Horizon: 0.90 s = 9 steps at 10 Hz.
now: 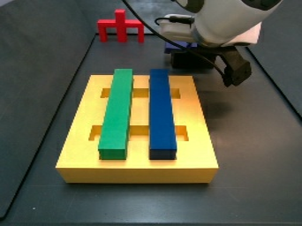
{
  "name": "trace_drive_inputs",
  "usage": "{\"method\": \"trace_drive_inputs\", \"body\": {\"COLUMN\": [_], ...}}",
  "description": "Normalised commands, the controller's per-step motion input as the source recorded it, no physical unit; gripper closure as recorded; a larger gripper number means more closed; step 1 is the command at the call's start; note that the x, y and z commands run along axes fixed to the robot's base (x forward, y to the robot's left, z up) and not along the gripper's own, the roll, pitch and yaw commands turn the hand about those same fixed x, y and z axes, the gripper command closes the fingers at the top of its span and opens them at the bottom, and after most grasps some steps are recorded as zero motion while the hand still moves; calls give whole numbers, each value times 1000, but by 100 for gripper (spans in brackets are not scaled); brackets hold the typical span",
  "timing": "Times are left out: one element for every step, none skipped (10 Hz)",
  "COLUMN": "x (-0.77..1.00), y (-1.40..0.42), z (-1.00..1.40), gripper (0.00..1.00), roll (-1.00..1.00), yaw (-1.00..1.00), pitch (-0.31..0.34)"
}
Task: Pick up the purple object. Move up. Place the purple object on the fixture. Regrasp the purple object. Move to above the board. Insert the purple object.
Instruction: Move to above the board.
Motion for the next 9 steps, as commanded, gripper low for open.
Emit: {"method": "trace_drive_inputs", "body": {"x": [0, -22, -57, -57, -48, -51, -49, -23, 18], "y": [0, 1, 18, 30, 9, 6, -3, -13, 4], "z": [1400, 1400, 1400, 1400, 1400, 1400, 1400, 769, 306], "gripper": [100, 100, 100, 100, 100, 100, 100, 100, 100], "roll": [0, 26, -44, -29, -34, -23, -2, -4, 2], "yaw": [0, -97, -87, -64, -62, -52, -14, 7, 24], "pitch": [0, 17, -19, -17, 51, 80, 91, 103, 105]}}
